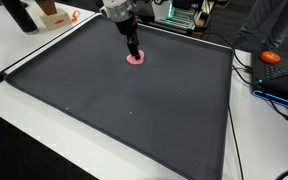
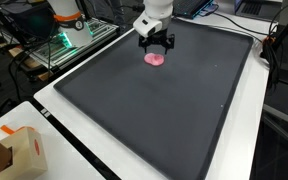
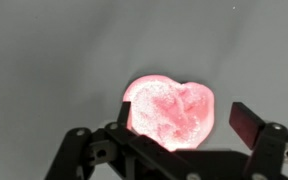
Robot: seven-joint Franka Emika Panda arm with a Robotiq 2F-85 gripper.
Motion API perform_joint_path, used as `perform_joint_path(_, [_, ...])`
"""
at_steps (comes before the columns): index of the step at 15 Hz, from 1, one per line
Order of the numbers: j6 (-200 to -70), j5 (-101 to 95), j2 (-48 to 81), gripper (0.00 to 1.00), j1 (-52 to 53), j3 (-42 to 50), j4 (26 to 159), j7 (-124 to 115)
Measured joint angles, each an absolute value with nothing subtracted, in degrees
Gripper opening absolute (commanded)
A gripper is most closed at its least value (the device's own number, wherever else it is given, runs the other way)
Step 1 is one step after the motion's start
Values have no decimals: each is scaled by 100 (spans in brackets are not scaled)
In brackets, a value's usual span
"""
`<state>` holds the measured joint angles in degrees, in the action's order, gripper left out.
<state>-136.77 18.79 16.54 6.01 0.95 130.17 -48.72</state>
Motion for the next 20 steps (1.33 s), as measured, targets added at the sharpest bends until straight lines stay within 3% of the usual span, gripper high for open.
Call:
perform_joint_path(1, [-13761, 1887, 1671, 71, 601, 83, 13046, -4843])
perform_joint_path(10, [-14100, 1888, 1819, 5, 602, 57, 13114, -4744])
perform_joint_path(12, [-14112, 1886, 1818, 0, 603, 55, 13113, -4723])
perform_joint_path(20, [-14119, 1879, 1819, 1, 606, 46, 13112, -4718])
